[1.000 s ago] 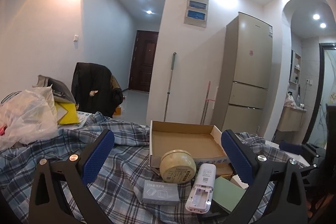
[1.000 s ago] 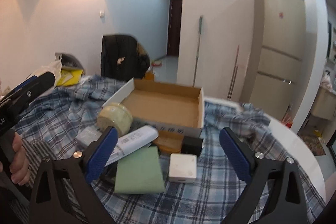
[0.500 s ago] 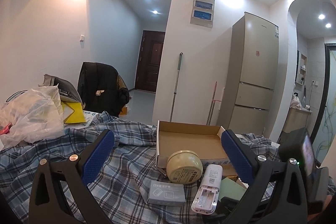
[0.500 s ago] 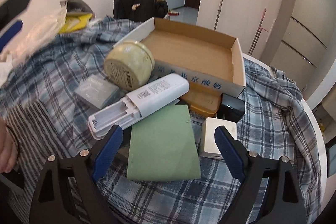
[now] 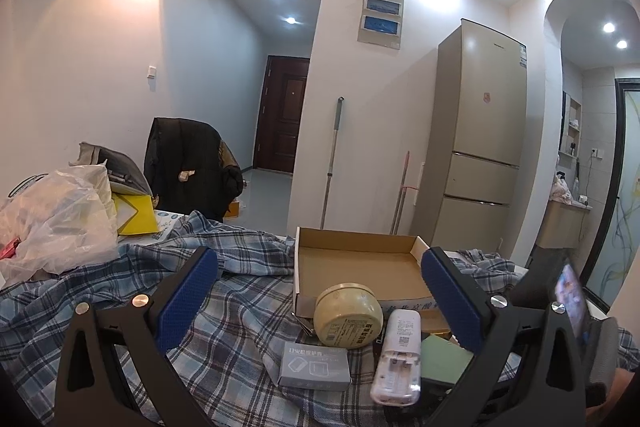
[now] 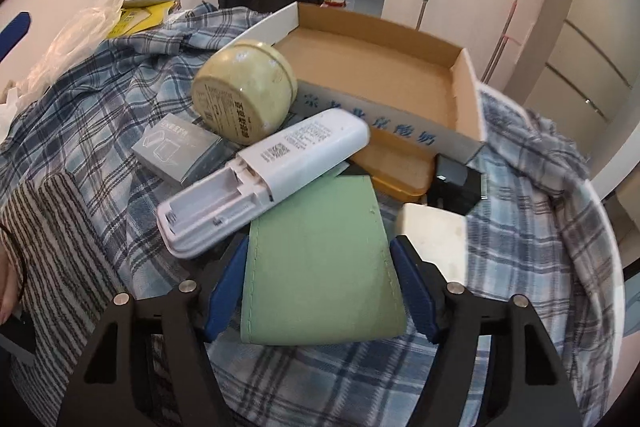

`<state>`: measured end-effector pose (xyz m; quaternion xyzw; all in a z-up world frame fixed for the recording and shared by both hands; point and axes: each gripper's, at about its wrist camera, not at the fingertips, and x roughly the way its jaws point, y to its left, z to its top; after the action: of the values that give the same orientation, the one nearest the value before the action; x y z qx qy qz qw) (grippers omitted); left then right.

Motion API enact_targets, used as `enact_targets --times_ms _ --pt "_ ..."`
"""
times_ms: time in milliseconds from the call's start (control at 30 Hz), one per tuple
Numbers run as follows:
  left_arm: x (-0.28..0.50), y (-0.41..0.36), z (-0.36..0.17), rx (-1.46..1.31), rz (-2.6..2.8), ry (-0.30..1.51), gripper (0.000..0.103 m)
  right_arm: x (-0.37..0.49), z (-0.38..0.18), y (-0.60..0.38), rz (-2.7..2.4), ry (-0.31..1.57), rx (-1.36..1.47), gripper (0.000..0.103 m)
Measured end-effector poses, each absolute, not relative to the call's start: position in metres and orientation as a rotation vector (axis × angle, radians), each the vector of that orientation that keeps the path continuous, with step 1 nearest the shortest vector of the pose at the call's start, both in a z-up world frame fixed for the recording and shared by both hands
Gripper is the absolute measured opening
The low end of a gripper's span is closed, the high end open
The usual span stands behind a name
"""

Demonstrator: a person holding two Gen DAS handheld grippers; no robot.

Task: Organize rigid objects
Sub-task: 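Reach the right gripper down and grasp the green card, then grasp the white remote with the left gripper while the right gripper lifts the green card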

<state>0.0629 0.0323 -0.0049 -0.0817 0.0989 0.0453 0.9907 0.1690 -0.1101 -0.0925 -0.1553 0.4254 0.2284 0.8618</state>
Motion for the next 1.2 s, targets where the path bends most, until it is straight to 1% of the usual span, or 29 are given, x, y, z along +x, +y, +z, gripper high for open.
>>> enact_targets --times_ms 167,267,367,500,600,667,700,733,867,967,1167,1200 --pt "0.073 0.027 -0.006 -0.129 0.033 0.253 0.103 0.158 -0.083 -0.133 0.467 0.868 -0.287 0.069" --pt "0.085 0.02 -0.008 -0.096 -0.021 0.335 0.103 0.158 -0.082 -0.15 0.458 0.895 -0.232 0.069" --pt "0.102 0.01 -0.012 -0.06 -0.07 0.445 0.103 0.161 -0.081 -0.165 0.412 0.86 -0.188 0.069" --pt "0.129 -0.002 -0.023 -0.034 -0.129 0.599 0.103 0.176 -0.097 -0.17 0.437 0.966 -0.18 0.069" --pt "0.15 -0.011 -0.034 0.006 -0.138 0.694 0.103 0.178 -0.105 -0.171 0.448 0.994 -0.176 0.068" --pt "0.162 -0.016 -0.041 0.01 -0.149 0.738 0.099 0.178 -0.103 -0.172 0.454 0.985 -0.168 0.068" --pt "0.166 -0.018 -0.043 0.009 -0.156 0.757 0.093 0.179 -0.104 -0.172 0.45 0.988 -0.169 0.068" --pt "0.17 -0.022 -0.046 0.008 -0.167 0.78 0.09 0.18 -0.106 -0.171 0.443 0.993 -0.172 0.068" --pt "0.186 -0.043 -0.056 0.051 -0.211 0.873 0.09 0.177 -0.106 -0.169 0.43 0.979 -0.193 0.068" --pt "0.193 -0.056 -0.065 0.1 -0.208 0.92 0.082 0.178 -0.106 -0.173 0.422 0.98 -0.178 0.068" --pt "0.206 -0.063 -0.076 0.098 -0.2 0.979 0.08 0.18 -0.104 -0.182 0.412 0.984 -0.146 0.068" --pt "0.209 -0.061 -0.079 0.092 -0.195 0.996 0.077 0.181 -0.104 -0.182 0.412 0.986 -0.144 0.068"
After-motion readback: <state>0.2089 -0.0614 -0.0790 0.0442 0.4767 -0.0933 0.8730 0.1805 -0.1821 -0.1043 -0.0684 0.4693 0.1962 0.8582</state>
